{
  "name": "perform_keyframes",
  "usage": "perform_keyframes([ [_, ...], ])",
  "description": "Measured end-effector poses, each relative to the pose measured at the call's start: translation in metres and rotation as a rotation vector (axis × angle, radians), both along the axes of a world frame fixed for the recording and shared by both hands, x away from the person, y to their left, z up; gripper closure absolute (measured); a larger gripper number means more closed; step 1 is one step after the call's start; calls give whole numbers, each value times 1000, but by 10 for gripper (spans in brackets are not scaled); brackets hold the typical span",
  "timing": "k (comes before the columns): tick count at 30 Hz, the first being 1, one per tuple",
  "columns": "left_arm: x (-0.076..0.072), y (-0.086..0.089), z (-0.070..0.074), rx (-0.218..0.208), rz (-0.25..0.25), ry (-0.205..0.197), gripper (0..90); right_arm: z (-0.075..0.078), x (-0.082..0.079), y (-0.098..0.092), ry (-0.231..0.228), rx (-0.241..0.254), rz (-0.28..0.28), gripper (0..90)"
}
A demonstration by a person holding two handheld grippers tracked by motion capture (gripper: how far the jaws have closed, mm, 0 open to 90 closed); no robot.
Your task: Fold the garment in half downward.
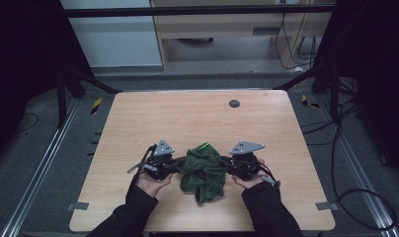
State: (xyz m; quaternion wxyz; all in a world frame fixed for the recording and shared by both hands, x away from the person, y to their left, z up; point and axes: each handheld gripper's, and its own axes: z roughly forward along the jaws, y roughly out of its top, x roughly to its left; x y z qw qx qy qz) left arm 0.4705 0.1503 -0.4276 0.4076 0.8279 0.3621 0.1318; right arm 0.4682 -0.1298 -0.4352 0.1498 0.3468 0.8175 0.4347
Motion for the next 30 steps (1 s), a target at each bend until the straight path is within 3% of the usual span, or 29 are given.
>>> perform_keyframes([
  [5, -4, 3, -1, -6, 0, 7, 894, -3, -5, 1, 9, 0, 10, 814],
  [19, -18, 0, -15, 25, -35, 50, 893, -20, -25, -1, 63, -1, 48, 798],
  [30, -23, -1, -25, 52, -52, 80, 892, -30, -31, -2, 106, 0, 49, 793],
])
